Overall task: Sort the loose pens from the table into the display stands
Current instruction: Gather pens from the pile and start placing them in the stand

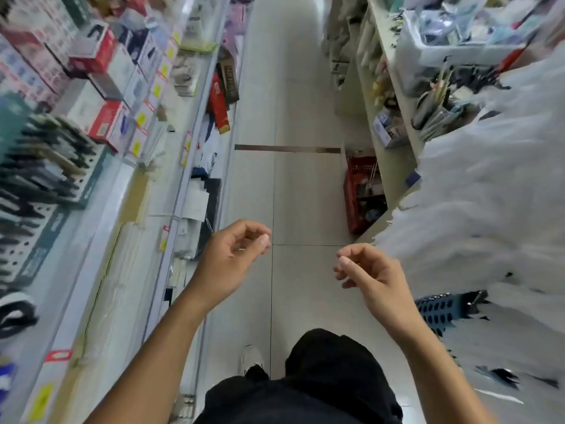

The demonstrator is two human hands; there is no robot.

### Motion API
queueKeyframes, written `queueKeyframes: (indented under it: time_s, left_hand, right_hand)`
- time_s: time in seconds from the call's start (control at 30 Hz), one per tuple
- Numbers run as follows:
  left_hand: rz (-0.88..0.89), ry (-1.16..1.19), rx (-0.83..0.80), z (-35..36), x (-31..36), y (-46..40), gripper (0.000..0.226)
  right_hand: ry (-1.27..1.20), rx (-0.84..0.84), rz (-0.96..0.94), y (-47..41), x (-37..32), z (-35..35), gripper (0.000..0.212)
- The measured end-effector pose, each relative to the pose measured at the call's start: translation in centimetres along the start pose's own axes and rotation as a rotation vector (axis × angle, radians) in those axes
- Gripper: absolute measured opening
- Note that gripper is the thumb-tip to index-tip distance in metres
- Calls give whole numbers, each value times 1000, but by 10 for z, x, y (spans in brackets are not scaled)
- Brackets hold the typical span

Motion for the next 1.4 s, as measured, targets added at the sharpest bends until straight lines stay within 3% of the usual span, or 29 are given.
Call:
queueKeyframes:
  time_s: [0.27,0.63,0.77,1.07,1.27,1.4]
  left_hand:
    - [-7,-66,-131,35,26,-244,12]
    - [-76,13,110,-39,68,-487,11]
    - [-67,22,118,-60,65,-598,10]
    - [1,29,-66,-80,114,-864,13]
    - [25,17,-183,-45,150,-1016,12]
    - [41,-24,-254,-8,162,-1113,24]
  right_hand:
    - [-36,124,-16,-212,-19,-51,9]
    - [-13,-88,-67,-542,-128,-15,6]
    - [29,-139,-62,-653,-142,4,6]
    - [20,3,-64,-858,-204,-17,6]
    - [-44,136,-23,-965,-214,-63,7]
    - [-102,210,-2,-1049,-205,-103,7]
Point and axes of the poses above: each hand's wrist, its own y-axis away from the middle knuckle, its own z-axis out of the palm, x = y × z, the point moved 10 cm from there along -y, towards the middle knuckle, and after that the axes turned 3 degrees about -y, right-handed, at the moved point
